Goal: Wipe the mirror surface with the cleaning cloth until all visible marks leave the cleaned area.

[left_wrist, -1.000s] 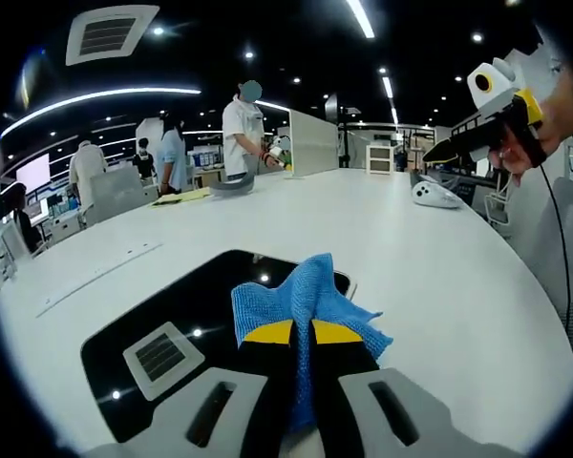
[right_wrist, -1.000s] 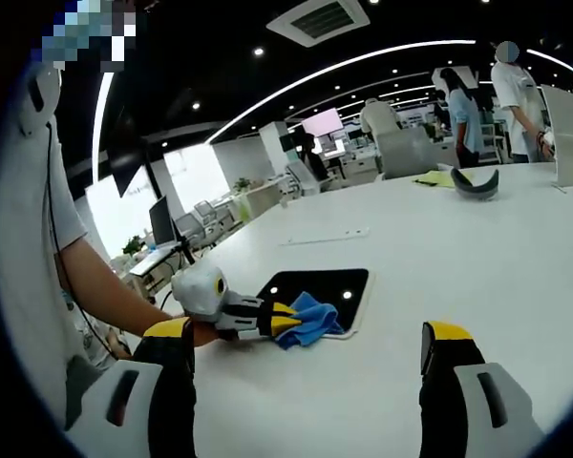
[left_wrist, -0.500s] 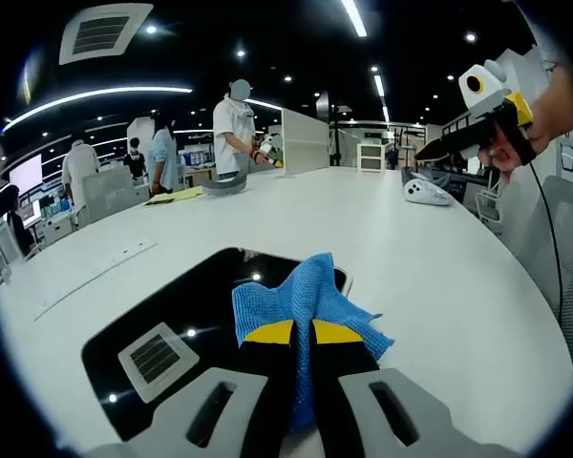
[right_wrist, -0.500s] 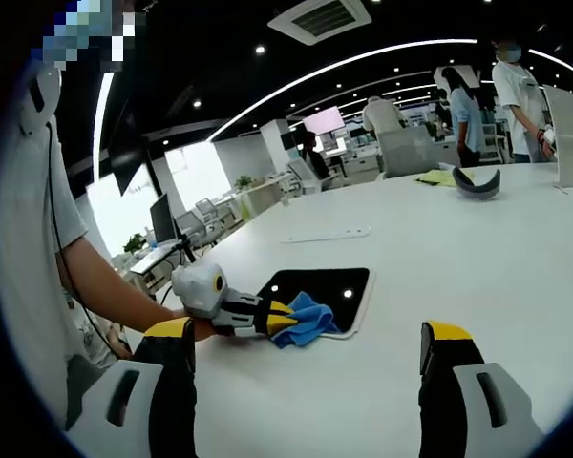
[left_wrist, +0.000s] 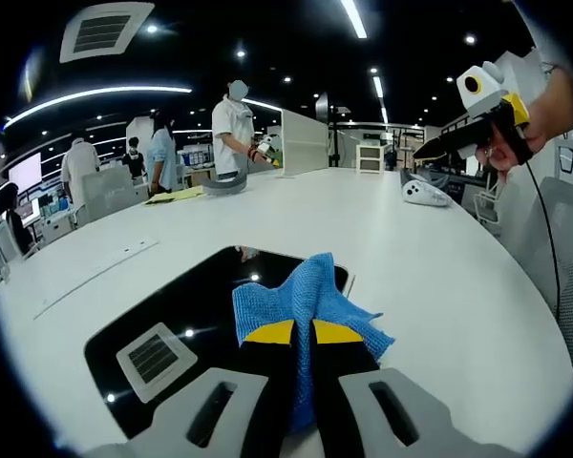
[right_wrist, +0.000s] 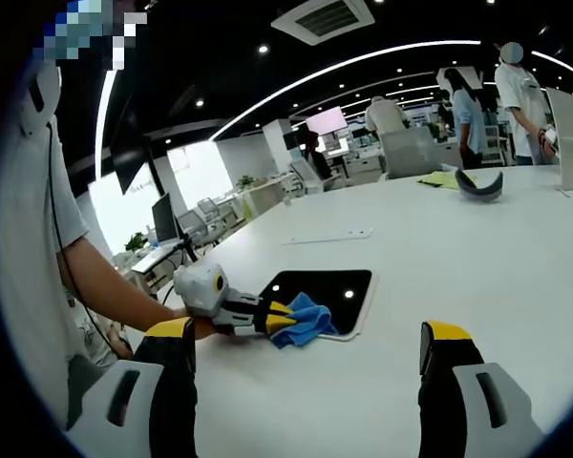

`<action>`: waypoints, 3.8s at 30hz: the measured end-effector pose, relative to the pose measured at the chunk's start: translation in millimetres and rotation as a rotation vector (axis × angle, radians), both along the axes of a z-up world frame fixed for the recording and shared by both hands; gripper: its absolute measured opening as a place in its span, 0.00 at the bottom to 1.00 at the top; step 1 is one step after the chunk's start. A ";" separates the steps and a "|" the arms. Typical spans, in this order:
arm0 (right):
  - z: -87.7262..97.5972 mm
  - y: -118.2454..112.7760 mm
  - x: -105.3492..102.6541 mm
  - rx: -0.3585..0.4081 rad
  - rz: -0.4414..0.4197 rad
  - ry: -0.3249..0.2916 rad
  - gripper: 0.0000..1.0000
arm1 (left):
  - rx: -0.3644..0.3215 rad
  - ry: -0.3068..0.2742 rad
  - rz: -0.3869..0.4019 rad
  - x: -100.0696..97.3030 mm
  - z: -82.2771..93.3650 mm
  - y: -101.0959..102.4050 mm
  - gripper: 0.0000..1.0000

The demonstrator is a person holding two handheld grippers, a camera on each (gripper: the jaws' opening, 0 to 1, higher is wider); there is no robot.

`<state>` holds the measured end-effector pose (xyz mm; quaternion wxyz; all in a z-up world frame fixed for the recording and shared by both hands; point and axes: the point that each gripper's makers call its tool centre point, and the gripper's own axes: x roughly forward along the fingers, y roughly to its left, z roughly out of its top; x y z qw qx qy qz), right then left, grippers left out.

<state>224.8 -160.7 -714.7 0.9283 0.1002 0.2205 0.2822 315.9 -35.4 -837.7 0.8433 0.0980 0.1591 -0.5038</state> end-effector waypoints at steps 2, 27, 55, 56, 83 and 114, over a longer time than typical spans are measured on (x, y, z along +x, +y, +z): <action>0.0 0.4 -0.3 0.000 0.000 0.001 0.98 | -0.001 0.001 0.001 -0.2 1.4 0.1 0.03; -1.5 -1.6 1.1 0.005 -0.008 0.006 0.98 | -0.008 -0.014 0.011 10.5 5.3 7.3 0.03; -4.3 -2.7 2.0 0.008 -0.011 0.014 0.97 | -0.013 -0.017 0.062 37.9 4.7 19.4 0.03; -4.0 -3.0 2.5 0.010 -0.012 0.014 0.97 | -0.014 -0.017 0.063 38.5 4.8 19.5 0.03; -7.7 -1.9 1.6 -0.007 0.000 0.026 0.98 | -0.018 -0.030 0.082 73.2 5.1 29.8 0.03; -10.8 -2.4 5.3 -0.005 0.001 0.034 0.98 | -0.019 -0.035 0.104 112.3 4.5 34.6 0.03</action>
